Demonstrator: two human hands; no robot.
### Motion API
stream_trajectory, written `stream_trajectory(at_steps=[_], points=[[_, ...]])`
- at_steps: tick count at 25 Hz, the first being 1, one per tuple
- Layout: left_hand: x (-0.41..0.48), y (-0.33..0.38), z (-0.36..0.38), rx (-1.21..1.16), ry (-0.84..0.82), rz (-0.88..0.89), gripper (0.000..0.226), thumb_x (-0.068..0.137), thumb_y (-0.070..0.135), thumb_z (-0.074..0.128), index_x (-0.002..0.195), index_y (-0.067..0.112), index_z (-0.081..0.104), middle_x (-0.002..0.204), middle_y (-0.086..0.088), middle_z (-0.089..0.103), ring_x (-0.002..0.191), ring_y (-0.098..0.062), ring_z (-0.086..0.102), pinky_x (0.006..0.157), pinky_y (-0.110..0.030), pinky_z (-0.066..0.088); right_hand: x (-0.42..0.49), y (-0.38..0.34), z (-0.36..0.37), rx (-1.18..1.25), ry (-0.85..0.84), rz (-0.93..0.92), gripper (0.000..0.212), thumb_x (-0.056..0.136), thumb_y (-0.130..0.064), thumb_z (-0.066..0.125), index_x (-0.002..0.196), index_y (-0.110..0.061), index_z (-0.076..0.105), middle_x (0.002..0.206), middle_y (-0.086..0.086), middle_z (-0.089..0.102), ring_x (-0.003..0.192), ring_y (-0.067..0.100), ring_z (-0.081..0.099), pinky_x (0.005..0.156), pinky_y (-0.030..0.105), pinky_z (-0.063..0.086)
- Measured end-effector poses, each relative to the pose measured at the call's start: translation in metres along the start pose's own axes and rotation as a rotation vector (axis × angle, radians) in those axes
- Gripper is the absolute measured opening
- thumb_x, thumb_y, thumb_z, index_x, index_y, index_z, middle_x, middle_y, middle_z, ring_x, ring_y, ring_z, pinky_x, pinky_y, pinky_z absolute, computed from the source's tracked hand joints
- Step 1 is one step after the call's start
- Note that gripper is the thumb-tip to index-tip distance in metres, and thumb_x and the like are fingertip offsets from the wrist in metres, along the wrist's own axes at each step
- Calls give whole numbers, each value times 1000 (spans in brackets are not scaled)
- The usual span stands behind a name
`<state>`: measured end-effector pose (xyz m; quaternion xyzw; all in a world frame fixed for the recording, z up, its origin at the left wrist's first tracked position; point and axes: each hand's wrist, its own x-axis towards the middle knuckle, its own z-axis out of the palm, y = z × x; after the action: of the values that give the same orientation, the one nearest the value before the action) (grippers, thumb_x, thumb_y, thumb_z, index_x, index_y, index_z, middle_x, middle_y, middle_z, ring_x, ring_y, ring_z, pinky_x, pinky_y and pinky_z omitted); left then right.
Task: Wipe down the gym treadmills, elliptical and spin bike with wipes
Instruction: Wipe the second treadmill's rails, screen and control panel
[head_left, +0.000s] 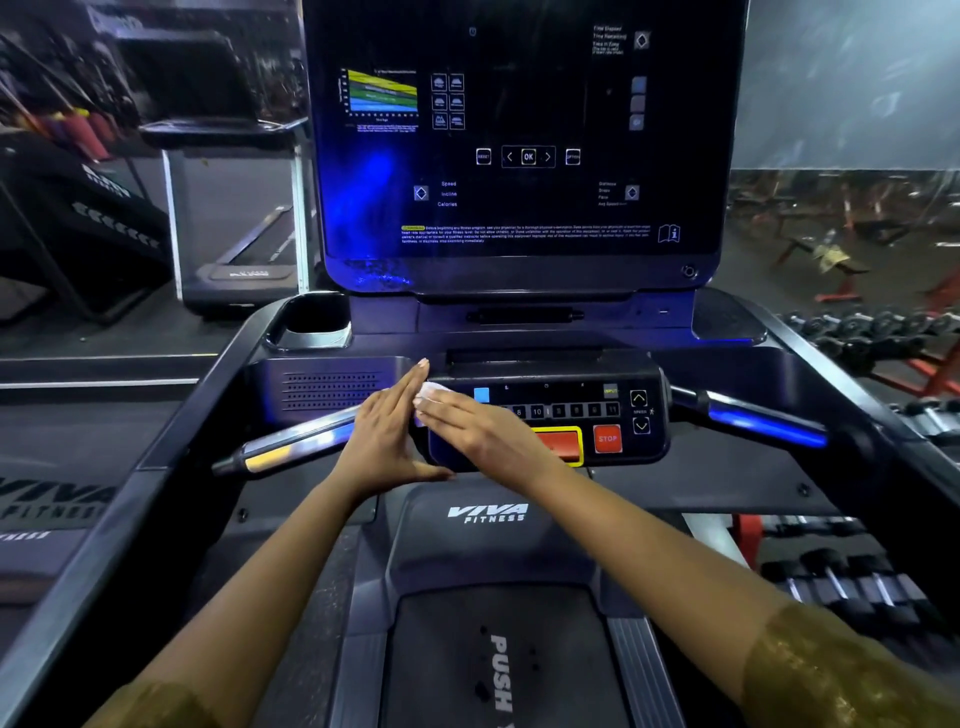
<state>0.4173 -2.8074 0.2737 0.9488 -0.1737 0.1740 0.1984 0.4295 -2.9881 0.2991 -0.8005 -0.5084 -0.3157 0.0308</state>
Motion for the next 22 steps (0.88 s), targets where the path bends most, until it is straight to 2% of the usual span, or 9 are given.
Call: stream_trajectory(at_steps=[4, 6, 9, 11, 13, 17, 19, 21, 22], points=[[1, 1, 0, 38, -18, 10, 133, 46, 83, 56, 151, 13, 15, 156, 1, 22, 140, -19, 30, 112, -46, 27, -37, 14, -9, -27, -1, 118, 47, 74, 9, 53, 120, 1, 59, 126, 13, 59, 119, 24, 55, 105, 29, 35], [2, 1, -1, 45, -25, 8, 134, 45, 84, 55, 152, 15, 12, 157, 2, 19, 141, -19, 28, 113, -46, 25, -62, 9, -14, -23, -16, 136, 45, 79, 8, 44, 121, 0, 59, 127, 12, 59, 119, 22, 55, 105, 30, 35], [0, 3, -3, 52, -33, 8, 135, 45, 87, 52, 152, 16, 7, 156, 8, 9, 144, -11, 16, 118, -45, 16, -87, 6, -25, -7, -18, 91, 43, 80, 2, 38, 114, -1, 64, 120, 10, 64, 112, 21, 60, 102, 29, 39], [1, 11, -5, 60, 0, 37, 132, 48, 85, 53, 152, 15, 9, 158, 5, 8, 144, -8, 7, 118, -46, 7, -80, 8, -30, 5, 15, 154, 45, 78, 2, 36, 114, 0, 64, 118, 10, 64, 111, 23, 61, 100, 28, 41], [7, 27, -2, 100, 46, 110, 126, 55, 83, 54, 152, 13, 14, 158, -3, 15, 146, -17, 11, 116, -48, 7, -57, 12, -27, 10, 58, 217, 43, 81, 1, 38, 117, 0, 62, 122, 11, 62, 116, 23, 57, 102, 28, 39], [24, 49, 11, 201, 46, 212, 114, 62, 83, 47, 148, 13, 21, 154, -9, 31, 143, -24, 25, 115, -54, 12, -46, 29, -17, -59, 21, 171, 40, 80, 1, 54, 119, 1, 60, 126, 13, 59, 121, 24, 53, 107, 29, 34], [26, 50, 16, 259, 37, 205, 111, 63, 84, 43, 147, 13, 25, 151, -8, 37, 142, -24, 26, 112, -56, 10, -73, 41, -22, -92, 58, 262, 44, 76, 7, 51, 118, 1, 61, 125, 12, 60, 117, 24, 57, 106, 29, 34], [25, 50, 21, 286, 51, 191, 110, 63, 85, 42, 147, 15, 27, 150, -6, 39, 141, -23, 25, 113, -55, 8, -104, 50, -32, -102, 126, 432, 48, 74, 14, 47, 119, 2, 60, 124, 14, 60, 115, 26, 58, 107, 27, 31], [25, 50, 22, 288, 64, 187, 110, 63, 85, 43, 147, 15, 27, 149, -5, 40, 141, -23, 26, 114, -54, 7, -117, 55, -35, -103, 150, 528, 52, 71, 20, 52, 119, 3, 60, 124, 15, 60, 114, 28, 58, 109, 27, 28]])
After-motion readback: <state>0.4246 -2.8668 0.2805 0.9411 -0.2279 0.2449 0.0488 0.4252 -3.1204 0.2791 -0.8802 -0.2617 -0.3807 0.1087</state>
